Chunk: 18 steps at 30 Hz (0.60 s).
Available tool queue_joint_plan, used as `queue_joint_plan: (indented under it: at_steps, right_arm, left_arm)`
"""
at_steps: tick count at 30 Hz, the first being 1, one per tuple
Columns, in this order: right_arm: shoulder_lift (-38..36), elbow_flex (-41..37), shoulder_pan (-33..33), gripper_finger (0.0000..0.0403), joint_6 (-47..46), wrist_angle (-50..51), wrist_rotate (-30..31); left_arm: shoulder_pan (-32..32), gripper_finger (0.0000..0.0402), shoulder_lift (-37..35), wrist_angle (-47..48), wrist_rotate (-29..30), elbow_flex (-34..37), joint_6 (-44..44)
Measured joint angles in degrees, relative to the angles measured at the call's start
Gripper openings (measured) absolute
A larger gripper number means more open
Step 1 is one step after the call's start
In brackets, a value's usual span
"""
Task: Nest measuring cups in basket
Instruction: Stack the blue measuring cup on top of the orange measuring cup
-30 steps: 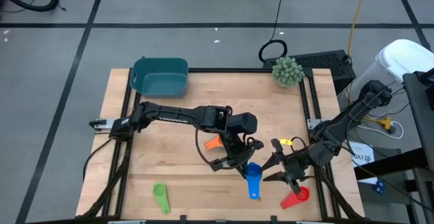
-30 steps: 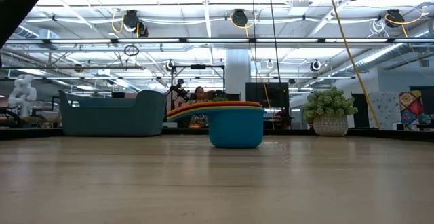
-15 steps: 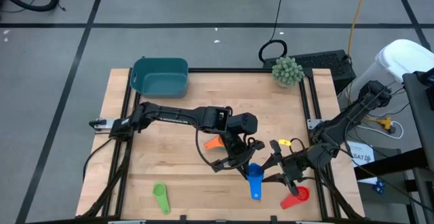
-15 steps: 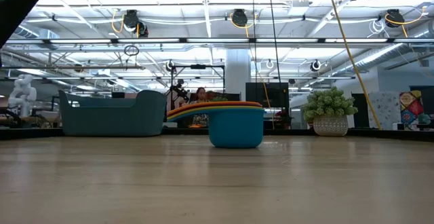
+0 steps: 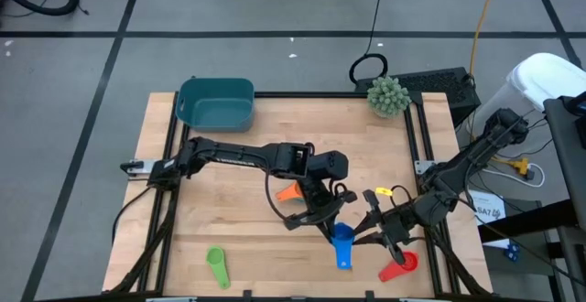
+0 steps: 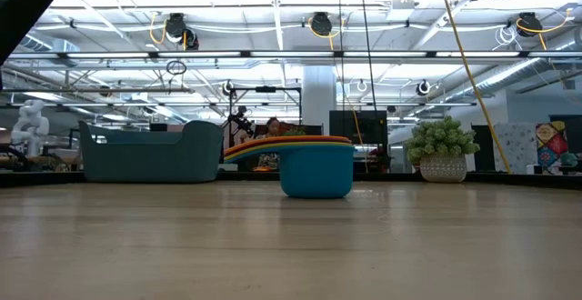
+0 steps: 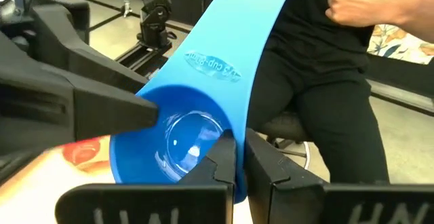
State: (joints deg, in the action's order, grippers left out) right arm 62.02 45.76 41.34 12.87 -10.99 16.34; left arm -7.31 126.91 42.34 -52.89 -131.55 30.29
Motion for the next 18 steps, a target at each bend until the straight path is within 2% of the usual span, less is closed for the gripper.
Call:
queue_joint_plan:
  at_steps: [4,18]
  right_arm:
    - [0.0,0.0,0.0,0.0009,-0.2,-0.4,1.4]
    - [0.0,0.0,0.0,0.0001,-0.8,-0.7,-0.1]
  left_arm:
    - [0.0,0.0018,0.0,0.3,0.0,0.0,-0.7]
    - [0.2,0.0034,0.0,-0.5,-1.3,0.0,-0.6]
